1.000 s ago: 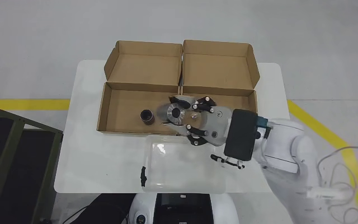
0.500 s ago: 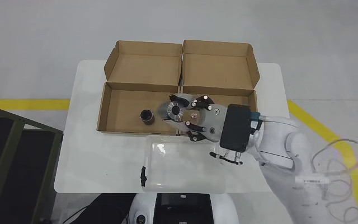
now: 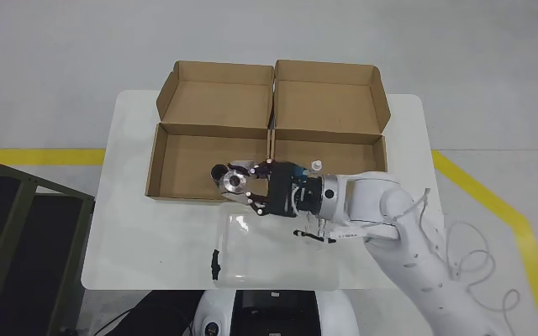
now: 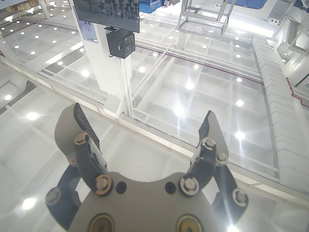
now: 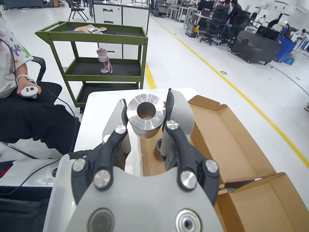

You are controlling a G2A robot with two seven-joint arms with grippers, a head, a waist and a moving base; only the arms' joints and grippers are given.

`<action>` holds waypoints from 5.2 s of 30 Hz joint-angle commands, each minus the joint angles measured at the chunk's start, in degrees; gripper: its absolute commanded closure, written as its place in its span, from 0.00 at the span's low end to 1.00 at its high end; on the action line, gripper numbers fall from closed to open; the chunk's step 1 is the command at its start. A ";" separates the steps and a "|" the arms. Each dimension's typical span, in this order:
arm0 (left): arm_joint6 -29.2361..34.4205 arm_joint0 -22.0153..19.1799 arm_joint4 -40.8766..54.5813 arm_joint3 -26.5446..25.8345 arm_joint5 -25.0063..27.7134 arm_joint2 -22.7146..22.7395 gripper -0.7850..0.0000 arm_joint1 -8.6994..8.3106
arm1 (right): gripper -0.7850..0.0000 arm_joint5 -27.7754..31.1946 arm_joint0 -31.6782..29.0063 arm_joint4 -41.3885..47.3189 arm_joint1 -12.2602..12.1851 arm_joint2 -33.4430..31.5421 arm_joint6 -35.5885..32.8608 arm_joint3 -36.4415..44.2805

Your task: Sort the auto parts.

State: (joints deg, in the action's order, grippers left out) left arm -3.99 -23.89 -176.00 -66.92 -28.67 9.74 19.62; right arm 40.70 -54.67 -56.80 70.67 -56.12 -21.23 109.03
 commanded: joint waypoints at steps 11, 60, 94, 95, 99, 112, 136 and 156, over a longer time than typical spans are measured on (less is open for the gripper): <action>0.00 0.00 0.00 0.00 0.00 0.00 0.00 0.00 | 1.00 -3.96 3.08 -2.72 1.15 4.89 -2.12 -9.39; 0.00 0.00 0.00 0.00 0.00 0.00 0.00 0.00 | 0.84 -15.48 18.86 -4.94 10.39 19.55 -12.60 -39.04; 0.00 0.00 0.00 0.00 0.00 0.00 0.00 0.00 | 0.00 -9.27 3.81 -6.83 5.46 2.00 -10.79 -12.37; 0.00 0.00 0.00 0.00 0.00 0.00 0.00 0.00 | 0.00 -9.00 2.64 -6.92 5.12 0.74 -10.24 -11.53; 0.00 0.00 0.00 0.00 0.00 0.00 0.00 0.00 | 0.00 -7.97 -2.14 -8.19 3.83 -4.09 -7.89 -7.80; 0.00 0.00 0.00 0.00 0.00 0.00 0.00 0.00 | 0.00 -5.02 -17.00 -14.93 0.41 -20.78 6.72 -3.19; 0.00 0.00 0.00 0.00 0.00 0.00 0.00 0.00 | 0.00 -10.33 -40.69 -17.44 -2.09 -42.60 23.17 4.86; 0.00 0.00 0.00 0.00 0.00 0.00 0.00 0.00 | 0.00 -10.99 -54.03 -15.67 -2.32 -52.18 30.22 8.00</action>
State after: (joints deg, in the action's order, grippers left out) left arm -3.99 -23.89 -176.00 -66.92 -28.67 9.74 19.62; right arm 29.62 -108.70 -72.65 68.36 -108.21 8.94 117.16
